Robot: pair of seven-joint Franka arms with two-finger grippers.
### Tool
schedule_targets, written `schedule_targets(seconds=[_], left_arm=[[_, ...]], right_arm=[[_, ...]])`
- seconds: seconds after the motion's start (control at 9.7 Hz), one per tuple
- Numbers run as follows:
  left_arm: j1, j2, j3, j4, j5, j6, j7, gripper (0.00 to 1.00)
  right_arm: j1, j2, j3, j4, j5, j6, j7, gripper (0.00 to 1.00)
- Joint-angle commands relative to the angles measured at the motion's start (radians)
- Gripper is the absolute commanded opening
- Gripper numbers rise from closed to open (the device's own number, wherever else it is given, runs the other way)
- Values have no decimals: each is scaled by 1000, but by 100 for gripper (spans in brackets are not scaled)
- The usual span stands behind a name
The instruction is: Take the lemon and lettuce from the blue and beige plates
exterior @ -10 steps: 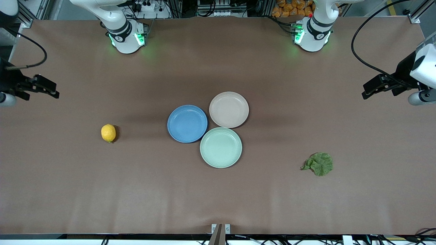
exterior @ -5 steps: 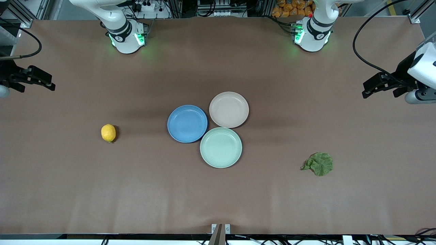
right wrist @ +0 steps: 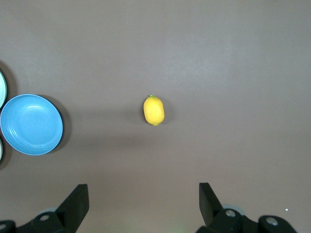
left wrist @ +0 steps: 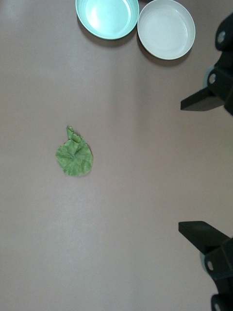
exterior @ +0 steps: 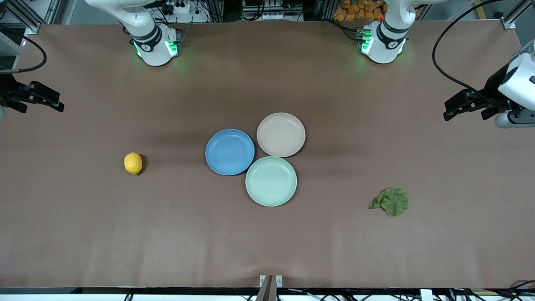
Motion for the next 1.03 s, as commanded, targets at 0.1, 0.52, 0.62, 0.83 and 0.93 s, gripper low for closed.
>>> schedule_targets(seconds=[0.1,0.52,0.62,0.83,0.93], left_arm=[[2,-21,-13,-15,40,-1,21,100],[3,-18,-36,-7,67,-12,42,100],[3,-21,-38,-6,66,-13,39,100],[8,-19,-64,-4,63,-16,32,100],[11,-19,-64,-4,61,-18,36,100]], right_arm=[[-2,-6,6,7,-16,-44,44,100],[-5,-9,7,7,-18,-49,45,100],[-5,-9,7,7,-19,-51,45,100],[-3,-9,6,7,-24,-64,47,100],[-3,-8,7,8,-35,-66,47,100]])
